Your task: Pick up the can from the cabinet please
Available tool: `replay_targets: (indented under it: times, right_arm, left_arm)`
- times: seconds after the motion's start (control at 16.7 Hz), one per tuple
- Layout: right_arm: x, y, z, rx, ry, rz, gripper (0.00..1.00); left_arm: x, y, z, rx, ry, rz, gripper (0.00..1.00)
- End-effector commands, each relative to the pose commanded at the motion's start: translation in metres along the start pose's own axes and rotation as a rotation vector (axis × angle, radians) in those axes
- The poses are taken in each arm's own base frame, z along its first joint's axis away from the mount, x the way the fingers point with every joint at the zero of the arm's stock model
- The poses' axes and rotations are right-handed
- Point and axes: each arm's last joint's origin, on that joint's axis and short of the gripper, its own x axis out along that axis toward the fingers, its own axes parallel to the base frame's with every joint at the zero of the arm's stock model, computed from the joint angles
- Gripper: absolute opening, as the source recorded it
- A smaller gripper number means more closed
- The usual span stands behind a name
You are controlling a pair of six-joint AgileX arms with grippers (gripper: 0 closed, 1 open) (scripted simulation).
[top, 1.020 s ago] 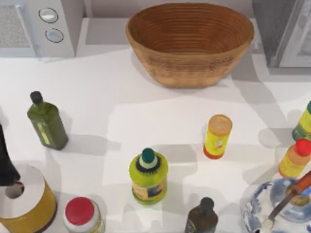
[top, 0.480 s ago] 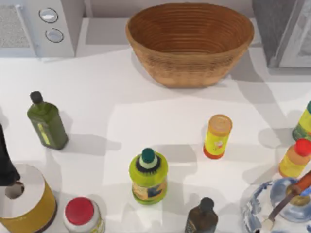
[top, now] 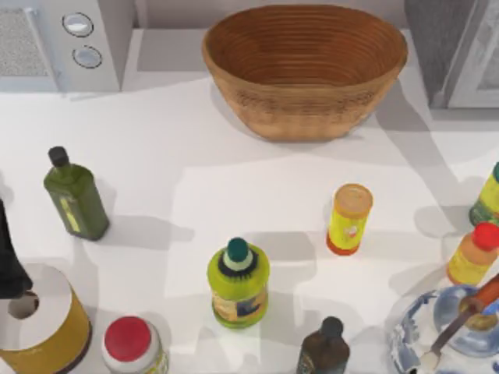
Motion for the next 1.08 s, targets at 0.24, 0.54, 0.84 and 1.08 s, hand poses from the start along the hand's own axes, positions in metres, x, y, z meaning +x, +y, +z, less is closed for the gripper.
replay_targets:
  times: [0.24,0.54,0.84,1.08]
  right_arm:
    - [0.0,0.0,0.0,0.0,0.0,0.0,0.77]
    - [0.0,0.0,0.0,0.0,0.0,0.0,0.4]
    - [0.0,0.0,0.0,0.0,0.0,0.0,0.02]
    - [0.0,0.0,0.0,0.0,0.0,0.0,0.0]
  left_arm:
    - [0.0,0.0,0.0,0.0,0.0,0.0,1.0]
    - [0.0,0.0,0.0,0.0,0.0,0.0,1.0]
    - [0.0,0.0,0.0,0.0,0.0,0.0,1.0]
    - [0.0,0.0,0.0,0.0,0.0,0.0,1.0]
